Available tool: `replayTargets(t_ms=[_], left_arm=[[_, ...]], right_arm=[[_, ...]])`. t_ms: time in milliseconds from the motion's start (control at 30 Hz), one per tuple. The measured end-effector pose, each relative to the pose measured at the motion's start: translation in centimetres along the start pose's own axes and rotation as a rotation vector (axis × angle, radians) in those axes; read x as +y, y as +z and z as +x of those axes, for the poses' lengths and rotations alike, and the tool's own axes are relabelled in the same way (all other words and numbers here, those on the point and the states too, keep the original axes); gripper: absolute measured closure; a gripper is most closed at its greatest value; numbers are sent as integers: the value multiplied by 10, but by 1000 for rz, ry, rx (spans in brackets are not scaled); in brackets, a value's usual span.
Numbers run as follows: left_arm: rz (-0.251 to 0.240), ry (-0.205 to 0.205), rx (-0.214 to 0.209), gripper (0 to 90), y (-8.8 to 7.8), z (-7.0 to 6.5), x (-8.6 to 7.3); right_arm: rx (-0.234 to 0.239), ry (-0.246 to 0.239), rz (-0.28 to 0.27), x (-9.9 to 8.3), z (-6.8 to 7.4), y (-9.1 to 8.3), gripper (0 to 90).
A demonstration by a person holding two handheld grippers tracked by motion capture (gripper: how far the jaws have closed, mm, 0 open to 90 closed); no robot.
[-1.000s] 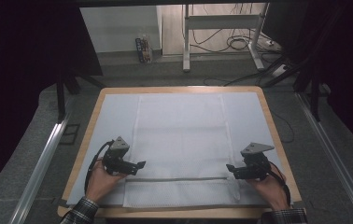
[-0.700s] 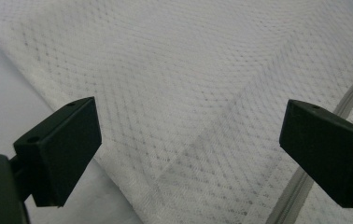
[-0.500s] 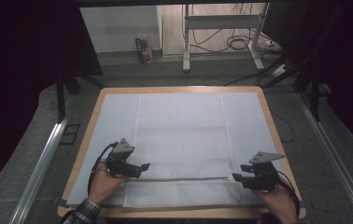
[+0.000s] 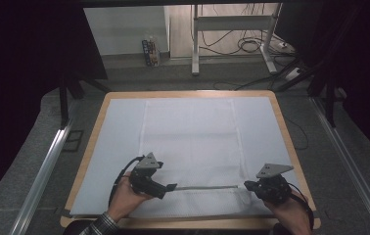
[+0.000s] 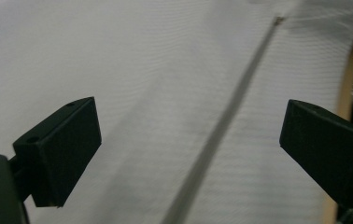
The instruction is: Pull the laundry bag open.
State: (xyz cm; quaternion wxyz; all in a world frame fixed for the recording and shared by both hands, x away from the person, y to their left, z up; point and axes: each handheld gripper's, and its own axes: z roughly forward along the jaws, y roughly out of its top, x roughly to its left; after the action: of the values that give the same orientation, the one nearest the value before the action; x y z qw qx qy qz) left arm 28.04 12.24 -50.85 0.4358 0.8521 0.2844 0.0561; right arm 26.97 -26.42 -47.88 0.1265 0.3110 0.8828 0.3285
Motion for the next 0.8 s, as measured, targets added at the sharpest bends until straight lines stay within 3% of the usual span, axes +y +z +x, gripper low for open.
replayTargets(t_ms=[67,167,200,433,567,633,733,800], left_arm=[[4,13,-22,52,5,-6,3],[37,70,-77,58,22,-25,9],[56,104,-108,67,33,-37,11],[103,187,-175,111,56,-65,14],[113,215,-189,161,61,-70,15],[124,235,-172,206,65,-76,16],[135,266,-118,360,68,-80,15],[134,266,-124,518,68,-80,15]], right_arm=[[-9,-3,-9,3,0,-1,871],[-38,-9,-28,9,0,-5,873],[-52,-7,-47,13,0,-7,874],[-96,10,-101,22,-2,-17,875],[-105,8,-111,24,-2,-18,875],[-110,9,-117,25,-1,-19,875],[-110,9,-124,27,-1,-20,875],[-105,12,-126,27,0,-20,873]])
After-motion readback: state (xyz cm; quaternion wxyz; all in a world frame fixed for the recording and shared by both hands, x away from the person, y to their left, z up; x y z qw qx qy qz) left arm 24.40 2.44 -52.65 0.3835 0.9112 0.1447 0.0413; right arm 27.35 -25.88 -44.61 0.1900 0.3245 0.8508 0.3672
